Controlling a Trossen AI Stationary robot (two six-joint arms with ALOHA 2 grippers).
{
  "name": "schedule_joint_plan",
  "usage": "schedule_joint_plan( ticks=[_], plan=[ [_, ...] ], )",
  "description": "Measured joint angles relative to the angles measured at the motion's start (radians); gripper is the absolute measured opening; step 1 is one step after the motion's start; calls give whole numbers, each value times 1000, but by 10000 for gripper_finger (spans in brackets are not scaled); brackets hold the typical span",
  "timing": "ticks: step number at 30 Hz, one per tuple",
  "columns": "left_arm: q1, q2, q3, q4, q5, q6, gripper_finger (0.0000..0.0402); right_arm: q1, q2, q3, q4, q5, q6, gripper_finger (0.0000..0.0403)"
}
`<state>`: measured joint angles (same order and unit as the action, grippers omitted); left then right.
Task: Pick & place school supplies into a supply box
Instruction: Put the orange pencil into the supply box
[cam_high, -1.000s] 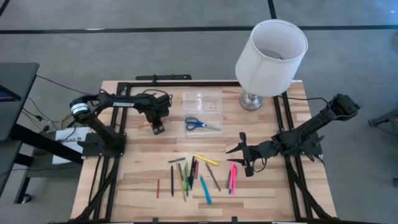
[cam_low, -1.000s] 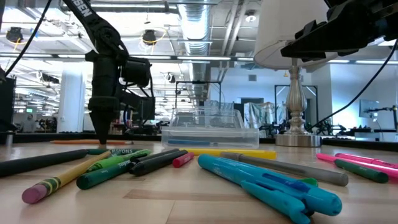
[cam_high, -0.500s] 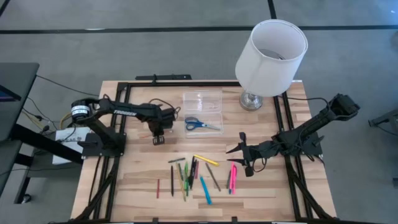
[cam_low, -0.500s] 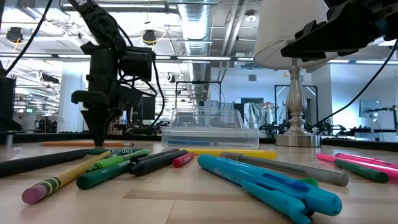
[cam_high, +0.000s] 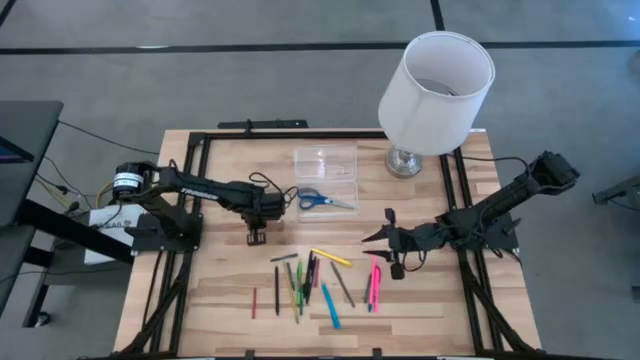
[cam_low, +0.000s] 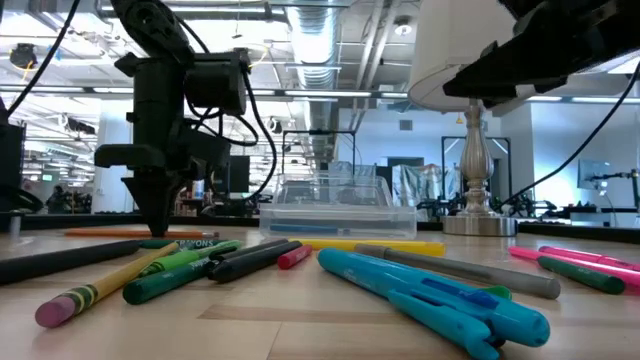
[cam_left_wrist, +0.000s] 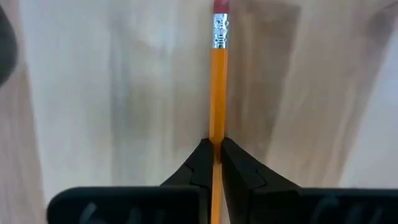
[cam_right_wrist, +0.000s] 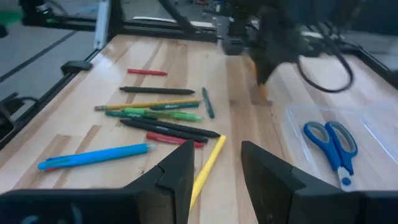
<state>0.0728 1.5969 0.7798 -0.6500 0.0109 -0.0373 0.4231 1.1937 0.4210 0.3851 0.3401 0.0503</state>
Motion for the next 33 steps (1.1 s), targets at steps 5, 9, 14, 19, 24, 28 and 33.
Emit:
schedule_joint_plan(
  ticks=[5,9,14,19,24,28,33],
  plan=[
    [-58,1,-1,53,6,-1,4,-20,58,1,20,-8,5,127],
    [-107,2,0,147,78,3,3,-47,106,31,33,-62,-3,127],
    [-151,4,-1,245,124,12,1,-77,181,81,29,-122,-21,127],
    [-178,4,-1,283,98,33,3,-106,255,119,28,-145,-33,127],
    [-180,2,1,249,74,1,3,-142,302,147,26,-228,-33,127],
    [-180,-1,3,207,62,-2,2,-159,319,157,22,-246,-34,127],
    [-180,-1,3,206,55,-9,1,-159,318,157,27,-262,-36,127]
  ],
)
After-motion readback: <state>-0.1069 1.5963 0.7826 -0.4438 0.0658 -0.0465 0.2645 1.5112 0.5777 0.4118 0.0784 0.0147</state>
